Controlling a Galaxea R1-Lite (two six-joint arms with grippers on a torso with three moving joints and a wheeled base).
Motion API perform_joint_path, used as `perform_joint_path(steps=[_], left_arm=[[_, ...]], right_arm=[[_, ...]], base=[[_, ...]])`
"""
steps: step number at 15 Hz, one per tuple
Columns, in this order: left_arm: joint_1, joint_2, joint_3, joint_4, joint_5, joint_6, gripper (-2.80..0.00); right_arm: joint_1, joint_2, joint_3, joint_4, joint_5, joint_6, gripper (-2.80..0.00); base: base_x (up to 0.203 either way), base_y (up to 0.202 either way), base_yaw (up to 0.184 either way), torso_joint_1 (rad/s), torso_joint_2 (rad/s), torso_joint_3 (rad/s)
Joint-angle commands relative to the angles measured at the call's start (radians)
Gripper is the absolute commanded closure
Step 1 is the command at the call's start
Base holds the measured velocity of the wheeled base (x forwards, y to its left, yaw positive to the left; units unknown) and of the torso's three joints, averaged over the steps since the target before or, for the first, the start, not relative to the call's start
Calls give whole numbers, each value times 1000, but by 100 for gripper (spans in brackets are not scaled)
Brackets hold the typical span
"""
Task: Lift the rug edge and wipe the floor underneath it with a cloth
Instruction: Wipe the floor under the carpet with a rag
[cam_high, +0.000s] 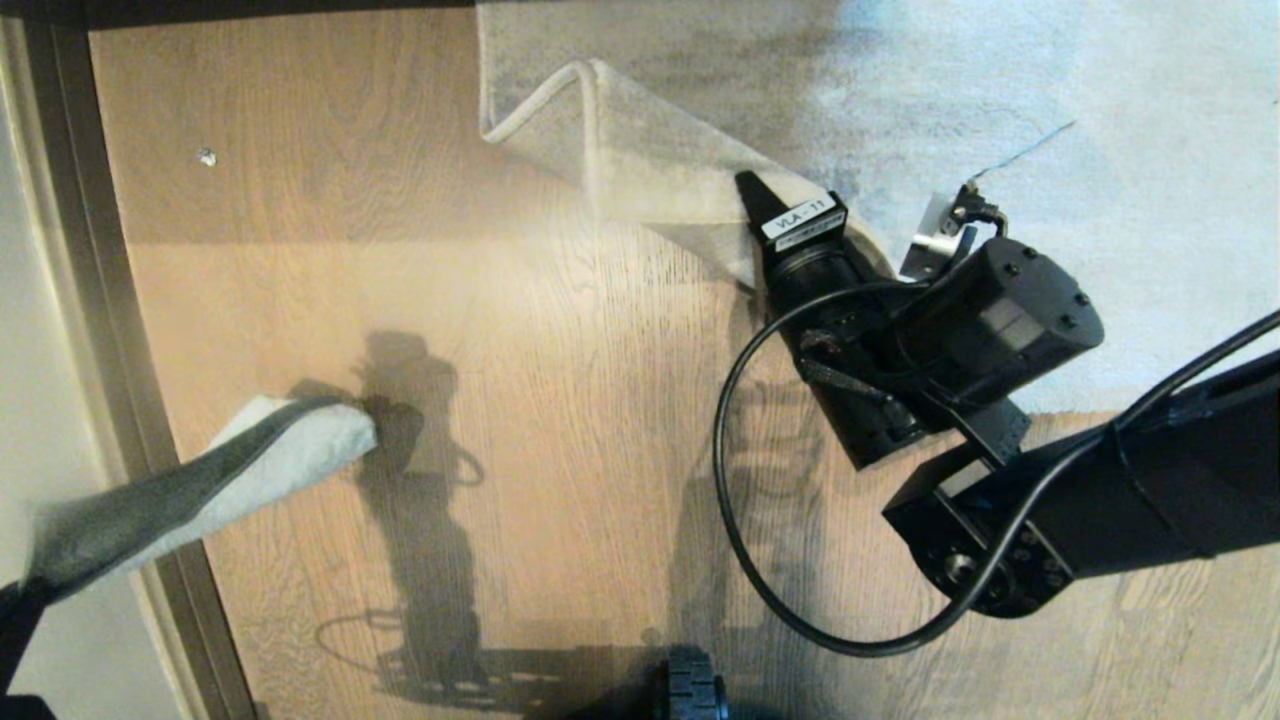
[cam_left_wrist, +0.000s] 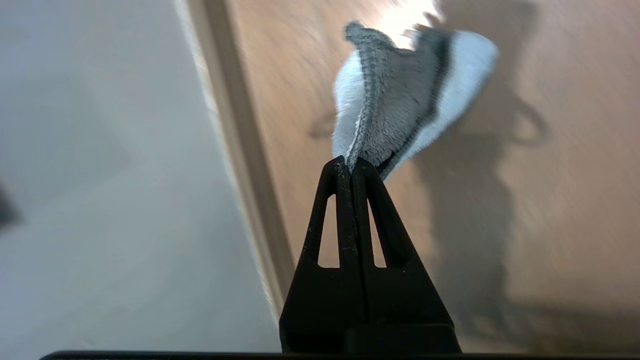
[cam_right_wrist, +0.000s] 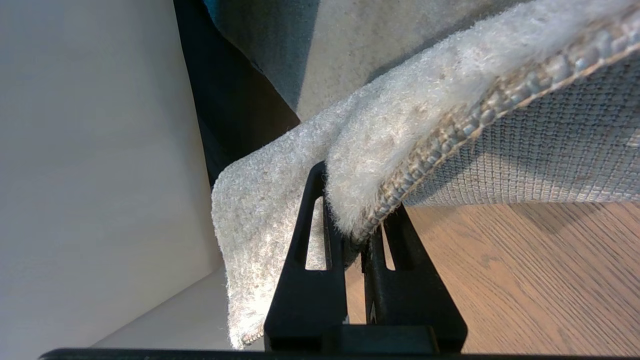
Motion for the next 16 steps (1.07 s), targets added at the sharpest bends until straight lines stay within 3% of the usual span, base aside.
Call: perform_joint_path(steps=[1, 3, 5, 7, 10, 16], left_arm=[[-1, -179, -1, 176, -66, -4, 0], [0, -324, -1, 345, -134, -7, 0], [1, -358, 0, 461, -216, -31, 0], [1, -353, 0, 515, -328, -61, 0], [1, -352, 0, 591, -423, -77, 0], [1, -352, 0, 628, -433, -118, 0]], right_arm=[[1, 0, 0, -48, -2, 4, 0], [1, -1, 0, -48, -2, 4, 0], [1, -1, -2, -48, -1, 3, 0], [1, -1, -2, -48, -1, 3, 0], [1, -2, -2, -48, -1, 3, 0], [1, 6, -8, -48, 10, 3, 0]], base=[[0, 0, 0, 0, 0, 0], [0, 0, 0, 0, 0, 0], [0, 0, 0, 0, 0, 0], [0, 0, 0, 0, 0, 0], [0, 0, 0, 0, 0, 0], [0, 0, 0, 0, 0, 0]])
